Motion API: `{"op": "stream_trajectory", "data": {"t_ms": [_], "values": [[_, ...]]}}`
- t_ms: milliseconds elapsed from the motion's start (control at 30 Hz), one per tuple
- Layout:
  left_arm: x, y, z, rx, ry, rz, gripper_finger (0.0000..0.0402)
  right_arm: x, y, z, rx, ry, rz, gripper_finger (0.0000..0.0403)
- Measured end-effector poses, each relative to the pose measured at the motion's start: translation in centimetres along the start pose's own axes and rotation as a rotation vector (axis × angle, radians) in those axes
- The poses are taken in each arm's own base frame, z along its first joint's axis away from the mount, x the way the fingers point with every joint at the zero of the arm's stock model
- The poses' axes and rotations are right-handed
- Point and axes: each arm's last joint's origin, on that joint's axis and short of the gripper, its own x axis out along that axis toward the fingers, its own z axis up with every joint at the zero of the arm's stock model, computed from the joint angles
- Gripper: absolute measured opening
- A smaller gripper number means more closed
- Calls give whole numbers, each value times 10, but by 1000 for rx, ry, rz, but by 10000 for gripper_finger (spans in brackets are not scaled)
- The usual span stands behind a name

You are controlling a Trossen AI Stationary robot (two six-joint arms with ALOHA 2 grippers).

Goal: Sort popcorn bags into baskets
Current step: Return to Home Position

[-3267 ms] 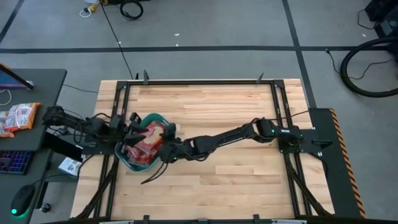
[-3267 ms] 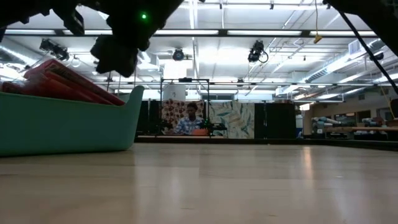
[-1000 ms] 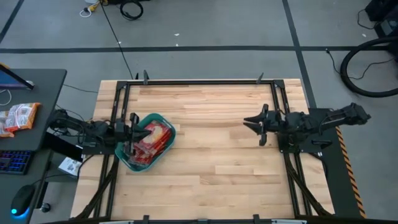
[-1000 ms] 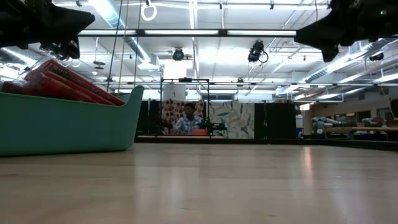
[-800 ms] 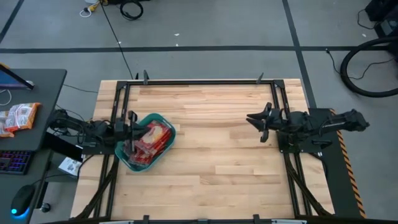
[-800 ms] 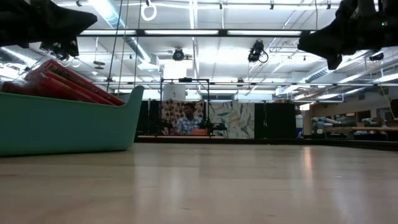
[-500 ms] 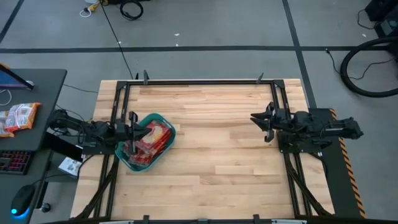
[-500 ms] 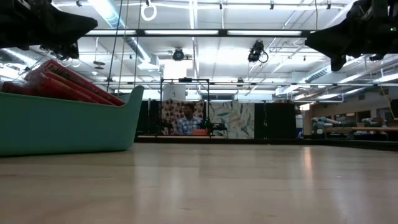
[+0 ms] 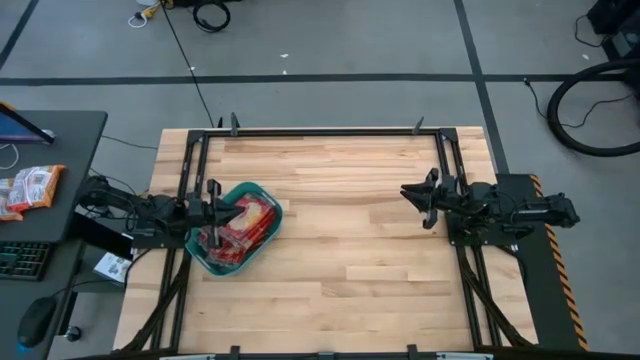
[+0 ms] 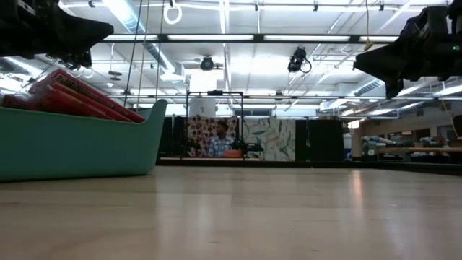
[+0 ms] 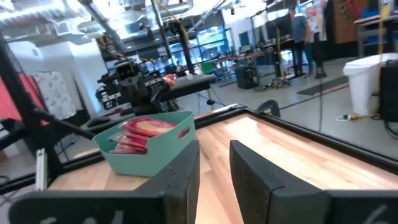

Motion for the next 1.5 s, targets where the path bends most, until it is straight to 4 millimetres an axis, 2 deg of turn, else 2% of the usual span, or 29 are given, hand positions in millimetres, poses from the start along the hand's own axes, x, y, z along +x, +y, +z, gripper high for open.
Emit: {"op": "stream_trajectory", "data": {"t_ms": [333,1500], "values": [[0,0,0,-55,5,2,9,0,0,0,-34,-4,-15,94],[0,0,-1,-43,5,2,9,0,0,0,-36,-3,-12,95]]}}
